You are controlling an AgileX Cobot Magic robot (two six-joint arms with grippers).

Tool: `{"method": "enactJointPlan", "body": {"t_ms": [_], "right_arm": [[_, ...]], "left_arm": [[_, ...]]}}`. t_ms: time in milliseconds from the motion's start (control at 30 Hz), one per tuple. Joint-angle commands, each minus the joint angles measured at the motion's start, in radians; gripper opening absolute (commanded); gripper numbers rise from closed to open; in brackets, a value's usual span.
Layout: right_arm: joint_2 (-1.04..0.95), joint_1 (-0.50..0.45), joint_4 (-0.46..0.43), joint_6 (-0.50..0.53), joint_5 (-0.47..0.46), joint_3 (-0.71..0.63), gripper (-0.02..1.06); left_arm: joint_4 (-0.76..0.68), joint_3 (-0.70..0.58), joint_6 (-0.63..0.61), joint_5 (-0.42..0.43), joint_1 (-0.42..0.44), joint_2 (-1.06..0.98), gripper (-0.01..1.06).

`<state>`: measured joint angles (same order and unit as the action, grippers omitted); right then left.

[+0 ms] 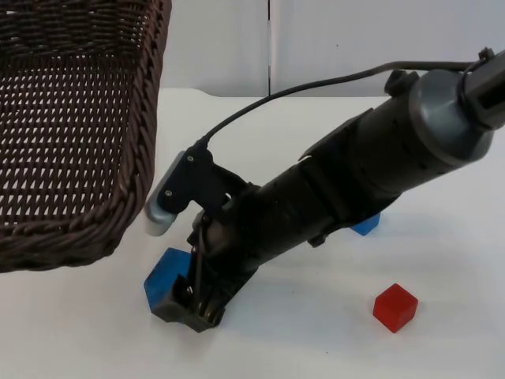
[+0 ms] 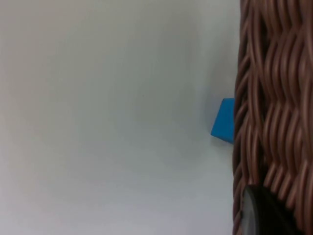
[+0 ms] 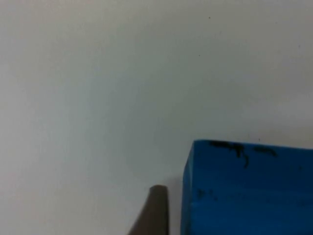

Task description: Pick up the basket with the left hand and place the largest block into the basket with the right hand.

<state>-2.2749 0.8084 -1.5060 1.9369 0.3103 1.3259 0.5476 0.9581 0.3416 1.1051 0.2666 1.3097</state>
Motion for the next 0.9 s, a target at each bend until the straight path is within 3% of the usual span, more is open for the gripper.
{"method": "enactJointPlan", "body": {"t_ms": [0, 67, 200, 233, 367, 467, 600, 733, 867], "right_arm": [[-0.001, 0.008, 0.012, -0.016, 0.007, 0.004, 0.69], [-0.001, 0.008, 0.012, -0.016, 0.007, 0.004, 0.64], [0.001, 0.008, 0.012, -0.016, 0.007, 0.004, 0.34], [0.001, 0.008, 0.012, -0.016, 0.007, 0.004, 0.34], [0.018, 0.004, 0.012, -0.069, -0.002, 0.004, 0.0], [0.039, 0.002, 0.036, -0.112, -0.034, 0.004, 0.0], [0.075, 0.002, 0.207, -0.271, -0.057, -0.002, 0.0], [0.095, 0.002, 0.312, -0.351, -0.061, -0.041, 0.0], [0.129, 0.0, 0.329, -0.357, -0.068, -0.098, 0.0]], "left_arm": [[0.02, 0.002, 0.003, -0.001, 0.002, -0.014, 0.0], [0.02, 0.002, 0.003, -0.001, 0.002, -0.014, 0.0], [0.02, 0.002, 0.003, -0.003, 0.002, -0.014, 0.0], [0.02, 0.002, 0.003, -0.003, 0.002, -0.014, 0.0], [0.015, 0.002, 0.003, -0.007, 0.002, -0.014, 0.0], [0.014, 0.002, 0.003, -0.011, 0.002, -0.014, 0.0], [0.011, 0.002, 0.003, -0.011, 0.002, -0.014, 0.0], [0.011, 0.002, 0.003, -0.011, 0.002, -0.014, 0.0], [0.011, 0.002, 0.003, -0.013, 0.002, -0.014, 0.0]]}}
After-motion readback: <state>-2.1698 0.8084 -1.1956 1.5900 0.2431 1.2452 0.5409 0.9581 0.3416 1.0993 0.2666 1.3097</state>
